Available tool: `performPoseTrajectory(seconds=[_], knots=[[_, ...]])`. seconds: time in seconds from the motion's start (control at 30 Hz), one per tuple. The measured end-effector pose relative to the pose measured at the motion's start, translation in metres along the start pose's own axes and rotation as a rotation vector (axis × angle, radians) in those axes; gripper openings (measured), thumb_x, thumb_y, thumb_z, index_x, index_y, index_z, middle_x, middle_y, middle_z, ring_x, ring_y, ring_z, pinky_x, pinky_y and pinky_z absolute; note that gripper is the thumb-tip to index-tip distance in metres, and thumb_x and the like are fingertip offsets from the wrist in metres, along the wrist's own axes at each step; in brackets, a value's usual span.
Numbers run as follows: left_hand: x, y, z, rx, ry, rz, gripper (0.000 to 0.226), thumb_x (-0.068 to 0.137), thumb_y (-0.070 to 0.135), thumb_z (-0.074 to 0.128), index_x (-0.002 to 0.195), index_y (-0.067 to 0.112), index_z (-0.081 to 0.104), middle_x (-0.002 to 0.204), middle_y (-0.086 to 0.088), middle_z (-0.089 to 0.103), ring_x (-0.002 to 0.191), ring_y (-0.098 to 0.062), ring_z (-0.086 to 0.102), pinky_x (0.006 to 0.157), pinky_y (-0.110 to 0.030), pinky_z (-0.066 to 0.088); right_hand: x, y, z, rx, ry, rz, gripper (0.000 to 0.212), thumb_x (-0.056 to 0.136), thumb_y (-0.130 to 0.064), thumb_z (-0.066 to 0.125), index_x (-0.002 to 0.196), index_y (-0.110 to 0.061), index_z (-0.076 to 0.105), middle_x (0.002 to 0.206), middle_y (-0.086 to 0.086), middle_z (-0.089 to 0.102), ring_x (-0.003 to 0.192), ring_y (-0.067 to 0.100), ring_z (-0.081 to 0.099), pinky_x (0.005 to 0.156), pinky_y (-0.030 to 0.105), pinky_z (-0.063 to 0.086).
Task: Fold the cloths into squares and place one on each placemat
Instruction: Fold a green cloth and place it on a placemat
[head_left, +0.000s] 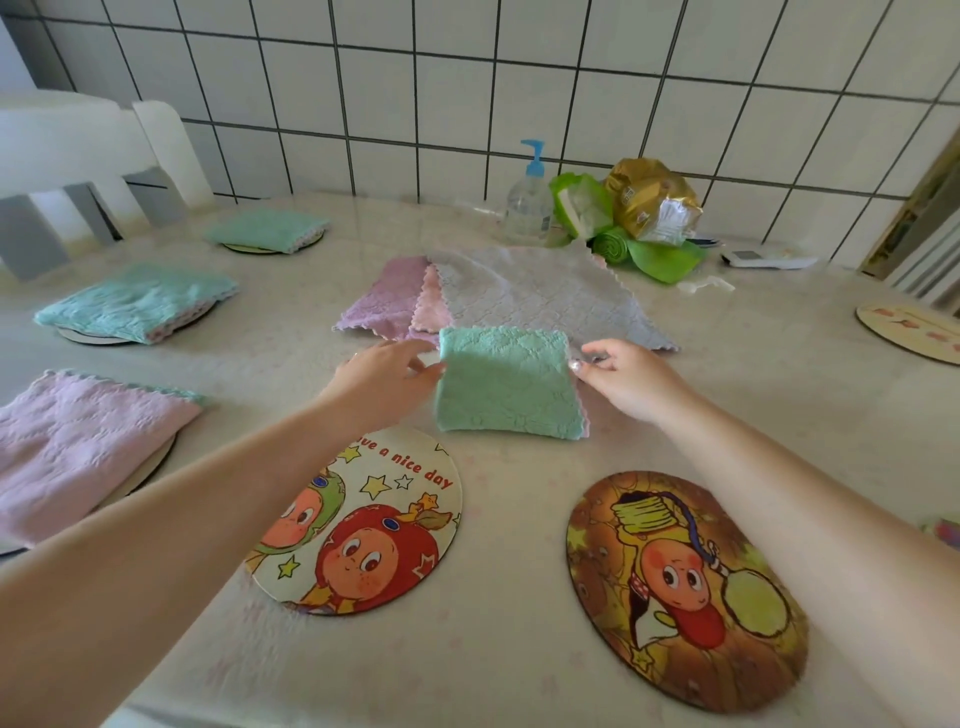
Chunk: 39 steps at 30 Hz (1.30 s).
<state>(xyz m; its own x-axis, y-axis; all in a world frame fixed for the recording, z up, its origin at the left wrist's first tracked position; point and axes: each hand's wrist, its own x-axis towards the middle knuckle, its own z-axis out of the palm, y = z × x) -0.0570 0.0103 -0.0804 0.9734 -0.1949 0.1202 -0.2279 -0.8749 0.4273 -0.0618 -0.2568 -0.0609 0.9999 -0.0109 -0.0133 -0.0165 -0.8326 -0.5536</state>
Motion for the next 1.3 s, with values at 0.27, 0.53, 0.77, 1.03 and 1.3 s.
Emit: performPoseTrajectory(seconds=[0.27, 0.53, 0.77, 1.03, 1.3], knots=[[0.001, 0.017, 0.005, -0.081, -0.070, -0.007, 0.040, 0.095, 0.032, 0.047, 0.135, 0.024, 0.047, 0.133, -0.001, 0.055, 0.118, -0.020, 0.054, 0.099, -0.039, 0.045, -0.004, -0.013, 0.017, 0.224, 0.006, -0.001, 0.050, 0.086, -0.026, 0.063, 0.133, -0.018, 0.047, 0.129, 0.009, 0.055, 0.113, 0.023, 0.055, 0.089, 0.026, 0.038], [-0.001, 0.026, -0.004, -0.373, 0.051, -0.037, 0.039, 0.087, 0.014, 0.062, 0.126, 0.018, 0.057, 0.131, -0.002, 0.056, 0.111, -0.014, 0.054, 0.098, -0.031, 0.043, -0.008, -0.021, 0.021, 0.617, 0.061, 0.066, 0.043, 0.083, -0.006, 0.066, 0.121, -0.022, 0.053, 0.119, 0.008, 0.055, 0.086, 0.021, 0.057, 0.065, 0.028, 0.045], [-0.036, 0.008, -0.045, -0.787, -0.046, -0.151, 0.043, 0.088, 0.002, 0.058, 0.128, 0.019, 0.055, 0.125, 0.003, 0.056, 0.096, -0.014, 0.064, 0.080, -0.027, 0.055, -0.040, -0.053, 0.026, 0.916, -0.118, 0.123, 0.042, 0.086, 0.000, 0.059, 0.121, -0.023, 0.053, 0.085, 0.000, 0.053, 0.046, 0.009, 0.055, 0.049, 0.023, 0.043], [-0.100, -0.041, -0.078, -0.771, -0.119, -0.182, 0.038, 0.086, 0.004, 0.061, 0.117, 0.026, 0.060, 0.121, 0.008, 0.054, 0.101, -0.012, 0.063, 0.083, -0.025, 0.053, -0.093, -0.098, 0.055, 0.884, -0.370, 0.041, 0.035, 0.085, -0.001, 0.061, 0.114, -0.021, 0.056, 0.085, 0.004, 0.054, 0.055, 0.012, 0.056, 0.053, 0.025, 0.051], [-0.133, -0.060, -0.070, -0.734, -0.132, -0.184, 0.038, 0.082, 0.004, 0.067, 0.105, 0.034, 0.062, 0.113, 0.013, 0.056, 0.083, -0.001, 0.065, 0.074, -0.018, 0.055, -0.113, -0.102, 0.079, 0.755, -0.321, -0.026, 0.040, 0.083, 0.004, 0.062, 0.118, -0.012, 0.055, 0.079, 0.002, 0.047, 0.063, 0.013, 0.054, 0.049, 0.016, 0.047]])
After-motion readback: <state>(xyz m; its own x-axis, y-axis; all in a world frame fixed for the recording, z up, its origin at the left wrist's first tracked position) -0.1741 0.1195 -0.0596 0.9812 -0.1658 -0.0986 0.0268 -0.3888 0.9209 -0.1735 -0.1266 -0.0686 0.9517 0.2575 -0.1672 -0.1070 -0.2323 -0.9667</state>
